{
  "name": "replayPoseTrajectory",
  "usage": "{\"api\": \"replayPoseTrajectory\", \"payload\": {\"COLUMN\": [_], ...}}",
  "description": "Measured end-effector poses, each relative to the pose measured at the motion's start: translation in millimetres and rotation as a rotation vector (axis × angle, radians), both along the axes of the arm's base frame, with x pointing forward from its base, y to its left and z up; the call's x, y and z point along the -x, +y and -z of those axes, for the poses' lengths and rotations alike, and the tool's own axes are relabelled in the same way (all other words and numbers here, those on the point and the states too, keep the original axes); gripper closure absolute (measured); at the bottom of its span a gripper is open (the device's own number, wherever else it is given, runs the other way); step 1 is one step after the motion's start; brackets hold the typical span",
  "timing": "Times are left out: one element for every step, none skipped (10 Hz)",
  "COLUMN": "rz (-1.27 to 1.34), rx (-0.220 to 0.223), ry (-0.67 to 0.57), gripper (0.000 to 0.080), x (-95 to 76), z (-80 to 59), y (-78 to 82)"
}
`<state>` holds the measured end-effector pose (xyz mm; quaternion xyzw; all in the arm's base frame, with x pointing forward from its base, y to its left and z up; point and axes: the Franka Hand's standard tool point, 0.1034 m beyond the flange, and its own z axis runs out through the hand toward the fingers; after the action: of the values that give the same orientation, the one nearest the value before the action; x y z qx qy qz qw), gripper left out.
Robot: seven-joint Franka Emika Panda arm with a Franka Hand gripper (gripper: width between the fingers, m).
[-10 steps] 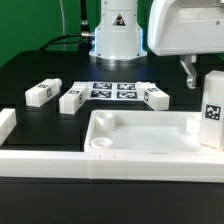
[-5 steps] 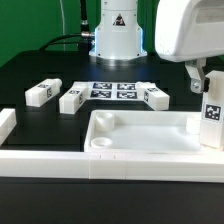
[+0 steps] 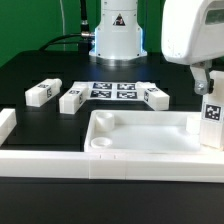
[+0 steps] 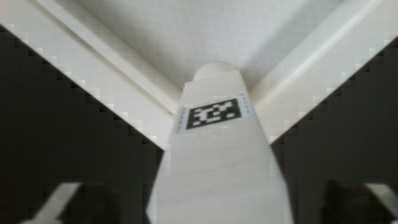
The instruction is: Assemble desk
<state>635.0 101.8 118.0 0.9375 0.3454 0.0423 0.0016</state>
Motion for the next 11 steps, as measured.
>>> {"api": "replayPoseTrajectory", "payload": {"rz": [0.000,0.000,0.013,0.027,0.027,0.108,0.215,0.321,0.435,0.548,0.673], "rx": [0.000,0.000,-0.001,-0.002,-0.002,-0.013,-0.030,-0.044,-0.057,-0.072,-0.083], "ry": [0.000,0.000,0.001,0.001,0.001,0.005,0.009,0.015,0.020,0.026,0.027], "gripper": [0.0423,0.0511,0.0511,0.0511,0.0511,0.0511,0.0511,0.0511,0.0511,0.0511,0.0511], "x": [0.0,0.1,0.1,0.1,0.1,0.4,0.7,1.1,1.2,1.2,1.2], "z": [0.0,0.1,0.2,0.2,0.3,0.6,0.9,1.2,1.3,1.6,2.1], "y": [-0.1,-0.1,-0.2,-0.2,-0.2,0.1,-0.4,0.4,0.7,-0.2,0.3]}}
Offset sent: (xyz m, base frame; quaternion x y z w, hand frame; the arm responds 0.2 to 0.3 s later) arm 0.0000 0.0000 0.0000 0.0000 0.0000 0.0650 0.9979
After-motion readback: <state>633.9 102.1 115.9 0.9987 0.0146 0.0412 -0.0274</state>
